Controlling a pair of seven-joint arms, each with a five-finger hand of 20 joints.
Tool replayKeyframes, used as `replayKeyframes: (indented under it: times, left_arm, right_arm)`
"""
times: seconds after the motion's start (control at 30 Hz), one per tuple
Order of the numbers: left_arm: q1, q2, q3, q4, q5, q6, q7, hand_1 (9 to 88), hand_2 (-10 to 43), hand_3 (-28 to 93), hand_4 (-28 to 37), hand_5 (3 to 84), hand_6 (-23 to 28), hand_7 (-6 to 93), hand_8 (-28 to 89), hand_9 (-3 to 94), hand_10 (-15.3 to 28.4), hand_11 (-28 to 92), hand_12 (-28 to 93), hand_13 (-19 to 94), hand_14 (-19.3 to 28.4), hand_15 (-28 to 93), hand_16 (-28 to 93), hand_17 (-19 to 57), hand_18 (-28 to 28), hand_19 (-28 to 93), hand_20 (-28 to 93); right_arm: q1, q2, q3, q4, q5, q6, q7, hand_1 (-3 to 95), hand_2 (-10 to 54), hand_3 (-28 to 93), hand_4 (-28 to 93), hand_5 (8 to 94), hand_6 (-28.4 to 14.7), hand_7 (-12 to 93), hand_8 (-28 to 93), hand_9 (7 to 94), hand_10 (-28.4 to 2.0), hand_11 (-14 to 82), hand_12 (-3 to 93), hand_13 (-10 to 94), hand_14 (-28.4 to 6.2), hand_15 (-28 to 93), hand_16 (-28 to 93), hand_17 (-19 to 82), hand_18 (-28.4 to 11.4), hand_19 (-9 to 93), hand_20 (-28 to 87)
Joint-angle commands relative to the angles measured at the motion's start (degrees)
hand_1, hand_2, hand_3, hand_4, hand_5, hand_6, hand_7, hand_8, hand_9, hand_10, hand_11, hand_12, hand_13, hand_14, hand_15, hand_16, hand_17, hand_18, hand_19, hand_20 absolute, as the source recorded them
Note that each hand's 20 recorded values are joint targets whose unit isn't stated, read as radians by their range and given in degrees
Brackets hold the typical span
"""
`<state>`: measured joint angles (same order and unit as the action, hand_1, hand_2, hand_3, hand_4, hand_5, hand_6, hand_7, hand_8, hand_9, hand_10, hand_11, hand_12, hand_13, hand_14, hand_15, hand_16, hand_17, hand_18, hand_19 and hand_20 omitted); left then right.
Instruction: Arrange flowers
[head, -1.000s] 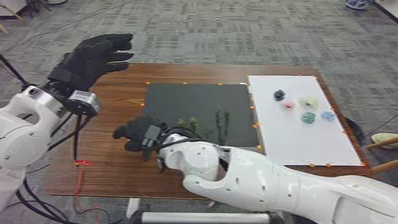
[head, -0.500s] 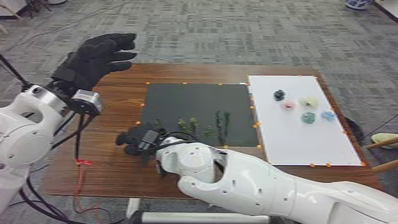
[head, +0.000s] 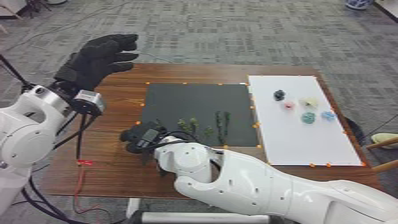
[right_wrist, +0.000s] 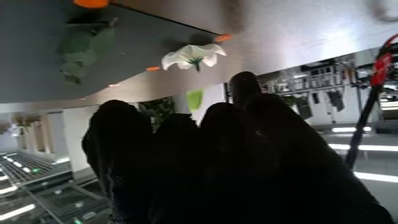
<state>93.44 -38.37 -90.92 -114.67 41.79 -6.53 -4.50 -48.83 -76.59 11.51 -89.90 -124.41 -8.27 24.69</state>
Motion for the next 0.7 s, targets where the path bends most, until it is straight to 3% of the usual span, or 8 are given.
replayKeyframes:
  times: [0.03, 0.4, 0.7]
  left_arm:
    - [-0.33, -0.67, -0.32, 0.00, -0.22, -0.35, -0.13, 24.3, -2.6, 69, -26.3, 27.7, 2.9, 20.9, -10, 19.7, 10.6, 26, 21, 11, 13.4, 48, -4, -10.0, 19.6, 40, 12]
    - [0.75, -0.81, -1.05, -0.30, -0.16, -0.13, 0.11, 24.3, -2.6, 69, -26.1, 27.7, 2.9, 20.9, -10, 19.7, 10.5, 26, 21, 11, 13.4, 48, -4, -9.9, 19.5, 40, 12]
    - [1.12, -0.79, -1.37, -0.50, -0.15, 0.16, 0.13, 24.3, -2.5, 69, -26.2, 27.7, 2.9, 21.0, -10, 19.6, 10.6, 26, 21, 11, 13.4, 48, -4, -10.0, 19.6, 40, 12]
  right_arm:
    - [0.17, -1.23, 0.34, 0.07, -0.32, -2.54, 2.18, 16.2, 38.3, 93, -9, 40.1, 2.2, 15, -14, 89.9, -7.1, 71.5, 35.1, 88, -6.0, 91, 40, 62, -22.5, 93, 81]
    - [-0.01, -1.45, 0.04, 0.87, -0.06, -4.68, 5.24, 15.4, 39.3, 93, -11, 41.7, 1.7, 15, -14, 90.6, -7.0, 71.1, 35.0, 89, -5.9, 91, 40, 62, -22.3, 93, 81]
    - [1.67, -1.00, -1.75, 0.57, 1.17, -3.01, 7.72, 15.0, 39.3, 93, -11, 42.9, 1.2, 15, -14, 91.0, -6.8, 70.7, 35.0, 89, -5.8, 90, 40, 62, -22.4, 93, 81]
